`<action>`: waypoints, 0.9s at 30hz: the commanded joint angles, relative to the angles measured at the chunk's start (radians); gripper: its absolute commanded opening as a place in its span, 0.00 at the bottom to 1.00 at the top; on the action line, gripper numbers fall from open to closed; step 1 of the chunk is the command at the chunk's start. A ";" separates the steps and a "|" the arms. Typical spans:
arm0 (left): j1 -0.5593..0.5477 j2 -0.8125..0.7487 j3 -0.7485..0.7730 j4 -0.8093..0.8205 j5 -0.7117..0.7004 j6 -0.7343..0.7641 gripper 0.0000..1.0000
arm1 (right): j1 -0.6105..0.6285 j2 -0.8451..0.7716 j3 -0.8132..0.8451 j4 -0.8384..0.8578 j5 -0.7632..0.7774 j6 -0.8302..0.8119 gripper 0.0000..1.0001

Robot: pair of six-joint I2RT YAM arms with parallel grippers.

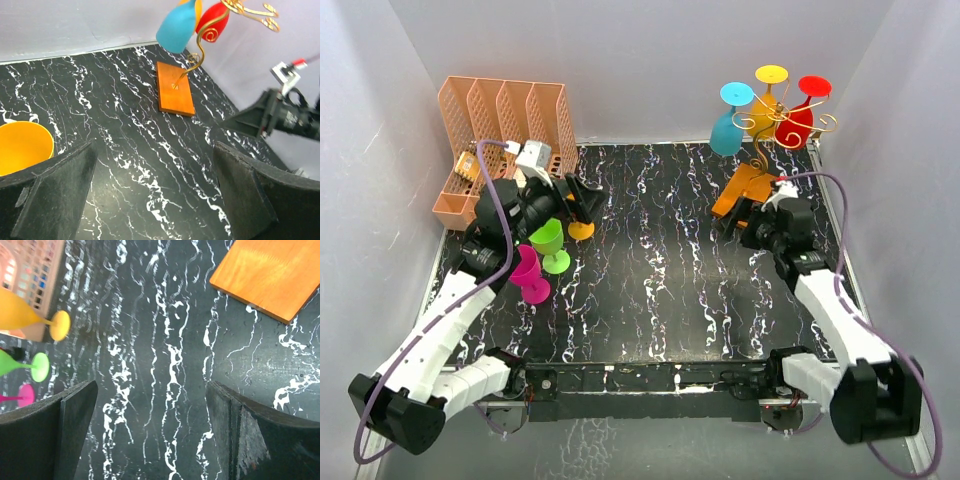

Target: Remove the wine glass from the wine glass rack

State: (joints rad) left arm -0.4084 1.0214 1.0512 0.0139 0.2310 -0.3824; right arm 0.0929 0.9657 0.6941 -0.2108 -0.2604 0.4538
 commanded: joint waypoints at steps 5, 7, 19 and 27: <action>-0.053 -0.101 -0.126 0.089 -0.058 0.164 0.97 | 0.151 0.279 0.075 0.301 0.207 -0.082 0.99; -0.070 -0.110 -0.145 0.085 -0.098 0.178 0.97 | 0.174 0.349 0.093 0.356 0.253 -0.056 0.99; -0.079 -0.137 -0.185 0.098 -0.120 0.189 0.97 | 0.240 0.770 0.356 0.483 0.417 -0.024 0.99; -0.085 -0.136 -0.185 0.092 -0.134 0.192 0.97 | 0.252 0.963 0.510 0.412 0.478 0.059 0.99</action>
State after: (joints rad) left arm -0.4862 0.9123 0.8665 0.0795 0.1131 -0.2081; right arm 0.3397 1.8671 1.1137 0.1905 0.1410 0.4538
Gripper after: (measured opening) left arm 0.970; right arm 0.984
